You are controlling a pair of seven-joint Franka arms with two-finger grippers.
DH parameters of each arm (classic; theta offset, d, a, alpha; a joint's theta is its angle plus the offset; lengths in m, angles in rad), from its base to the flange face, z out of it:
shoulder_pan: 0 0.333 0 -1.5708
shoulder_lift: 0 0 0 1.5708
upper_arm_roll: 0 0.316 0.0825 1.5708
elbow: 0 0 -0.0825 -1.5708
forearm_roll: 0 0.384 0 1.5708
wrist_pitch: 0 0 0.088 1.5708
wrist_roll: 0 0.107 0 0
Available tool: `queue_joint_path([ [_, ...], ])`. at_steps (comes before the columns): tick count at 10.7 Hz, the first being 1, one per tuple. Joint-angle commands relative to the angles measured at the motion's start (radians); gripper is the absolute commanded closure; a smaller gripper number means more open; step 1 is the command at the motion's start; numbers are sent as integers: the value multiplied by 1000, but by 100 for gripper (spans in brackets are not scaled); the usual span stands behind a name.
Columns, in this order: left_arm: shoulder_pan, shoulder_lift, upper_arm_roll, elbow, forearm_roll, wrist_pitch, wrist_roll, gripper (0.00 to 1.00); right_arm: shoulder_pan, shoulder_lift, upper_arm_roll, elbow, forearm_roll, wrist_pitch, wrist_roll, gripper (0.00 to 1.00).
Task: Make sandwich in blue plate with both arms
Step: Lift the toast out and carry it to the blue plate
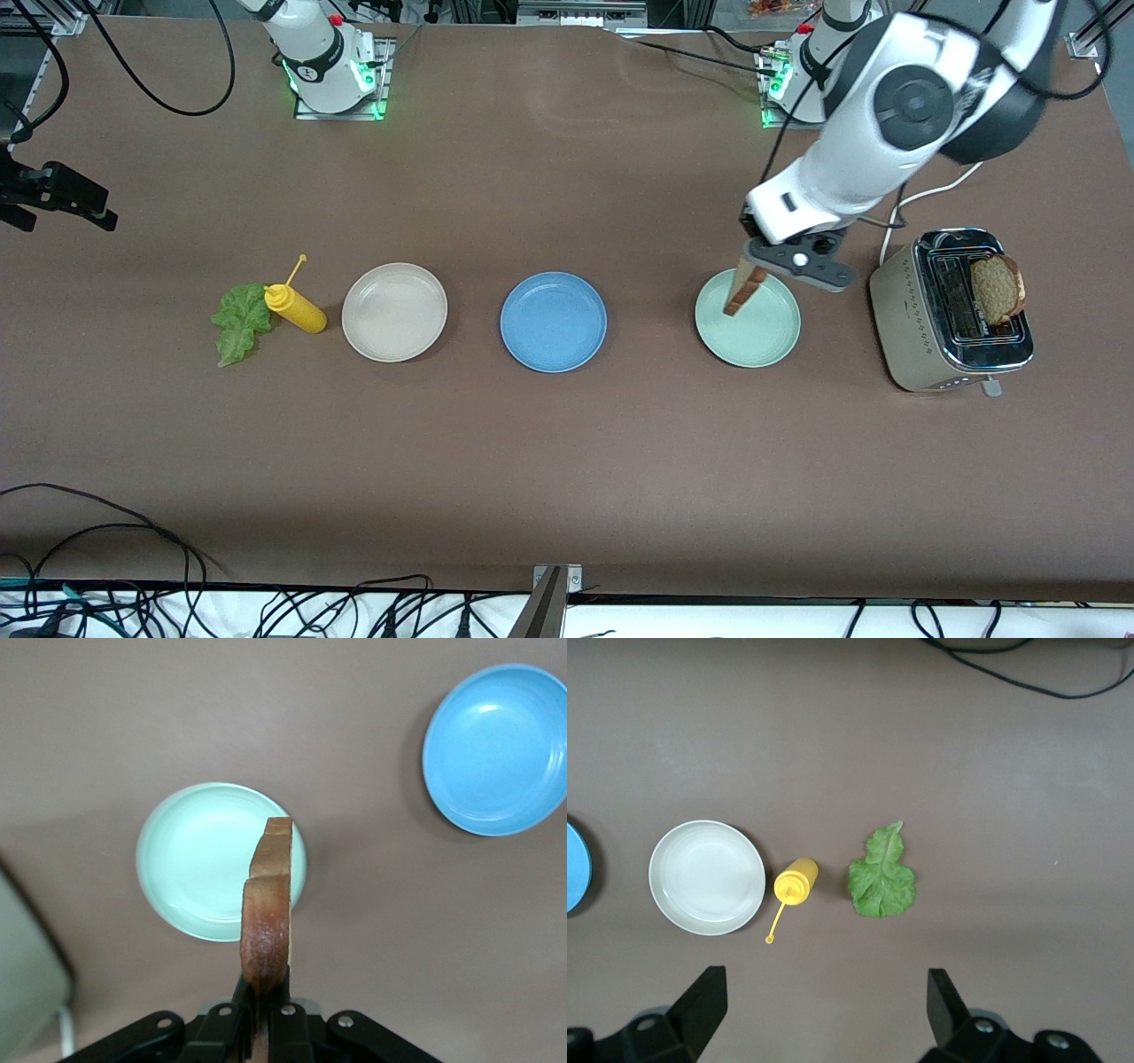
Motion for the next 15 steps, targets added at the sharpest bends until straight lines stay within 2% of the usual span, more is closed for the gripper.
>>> queue_joint_path([
  [1, 9, 116, -118, 34, -39, 48, -178, 100, -3, 8, 4, 13, 10, 13, -6, 0],
  [4, 9, 280, -223, 123, -53, 158, -331, 100, 2, 25, 9, 13, 4, 15, -15, 0],
  [5, 10, 329, -241, 158, -97, 181, -359, 100, 2, 25, 9, 11, 4, 10, -18, 0],
  [6, 6, 366, -243, 164, -138, 220, -361, 100, 3, 34, 10, 11, -6, 19, -18, 0],
  [10, -11, 503, -295, 168, -151, 472, -384, 100, 7, 49, 9, 11, -8, 15, -21, 0],
  [13, -16, 590, -341, 217, -149, 515, -373, 100, 5, 48, 7, 11, -6, 13, -21, 0],
  [15, -19, 629, -341, 220, -151, 593, -380, 100, 5, 46, 7, 11, -6, 13, -21, 0],
])
